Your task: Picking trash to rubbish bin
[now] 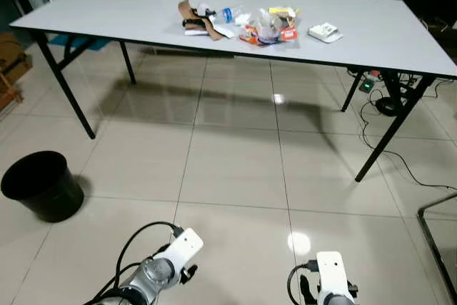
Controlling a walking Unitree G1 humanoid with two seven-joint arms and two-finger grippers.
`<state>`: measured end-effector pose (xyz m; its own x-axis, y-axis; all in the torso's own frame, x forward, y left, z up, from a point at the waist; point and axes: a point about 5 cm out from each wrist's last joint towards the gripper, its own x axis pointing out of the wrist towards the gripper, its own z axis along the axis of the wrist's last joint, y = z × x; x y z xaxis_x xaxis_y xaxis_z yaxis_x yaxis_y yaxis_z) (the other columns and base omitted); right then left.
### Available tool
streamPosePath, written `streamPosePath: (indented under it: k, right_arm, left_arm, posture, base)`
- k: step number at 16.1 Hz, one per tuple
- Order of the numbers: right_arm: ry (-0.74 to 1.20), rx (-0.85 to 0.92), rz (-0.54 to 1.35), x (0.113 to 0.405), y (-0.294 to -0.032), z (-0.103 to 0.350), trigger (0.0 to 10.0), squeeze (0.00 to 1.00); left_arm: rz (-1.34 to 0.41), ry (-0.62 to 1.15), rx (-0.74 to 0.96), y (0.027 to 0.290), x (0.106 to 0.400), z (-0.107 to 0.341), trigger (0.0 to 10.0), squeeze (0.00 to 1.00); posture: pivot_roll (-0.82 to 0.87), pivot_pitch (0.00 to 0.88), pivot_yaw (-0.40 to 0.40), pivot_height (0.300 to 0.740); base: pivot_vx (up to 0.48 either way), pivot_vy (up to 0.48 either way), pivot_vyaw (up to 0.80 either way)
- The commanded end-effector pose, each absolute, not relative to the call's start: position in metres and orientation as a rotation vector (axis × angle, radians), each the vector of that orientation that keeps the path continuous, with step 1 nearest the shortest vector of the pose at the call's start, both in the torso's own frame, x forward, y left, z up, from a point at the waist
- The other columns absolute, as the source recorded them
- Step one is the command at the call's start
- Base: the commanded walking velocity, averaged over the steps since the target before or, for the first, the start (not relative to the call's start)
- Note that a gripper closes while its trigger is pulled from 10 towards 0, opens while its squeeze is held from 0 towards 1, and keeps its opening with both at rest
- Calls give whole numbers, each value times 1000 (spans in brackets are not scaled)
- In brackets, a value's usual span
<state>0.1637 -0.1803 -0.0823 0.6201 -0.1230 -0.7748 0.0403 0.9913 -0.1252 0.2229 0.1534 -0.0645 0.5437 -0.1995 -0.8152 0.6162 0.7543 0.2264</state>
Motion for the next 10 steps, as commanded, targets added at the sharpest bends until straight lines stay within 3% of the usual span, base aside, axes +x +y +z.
streamPosePath:
  k: [1, 4, 5, 6, 7, 10]
  right_arm:
    - [853, -16, -148, 162, -180, -81, 10000, 0]
    - [774, 126, -217, 160, -175, -80, 10000, 0]
    - [745, 134, -219, 161, -175, -78, 10000, 0]
    - [682, 142, -229, 162, -174, -75, 10000, 0]
    - [632, 150, -237, 162, -174, -72, 10000, 0]
    - [439, 116, -249, 204, -202, -39, 10000, 0]
  left_arm:
    - [-417, 860, 442, 156, 222, -65, 10000, 0]
    - [-251, 856, 260, 161, 218, -67, 10000, 0]
    - [-256, 773, 234, 150, 248, -48, 10000, 0]
    - [-307, 600, 191, 122, 299, -4, 10000, 0]
    - [-324, 564, 167, 119, 301, -1, 10000, 0]
    - [-371, 476, 158, 110, 310, 12, 10000, 0]
  posture:
    - [51, 18, -25, 740]
    - [49, 24, -25, 740]
    - [49, 26, -25, 740]
    - [49, 30, -26, 740]
    - [49, 33, -27, 740]
    - [53, 49, -28, 740]
  base:
    - [285, 0, 0]
    - [90, 0, 0]
    - [0, 0, 0]
    - [0, 0, 0]
    - [0, 0, 0]
    - [0, 0, 0]
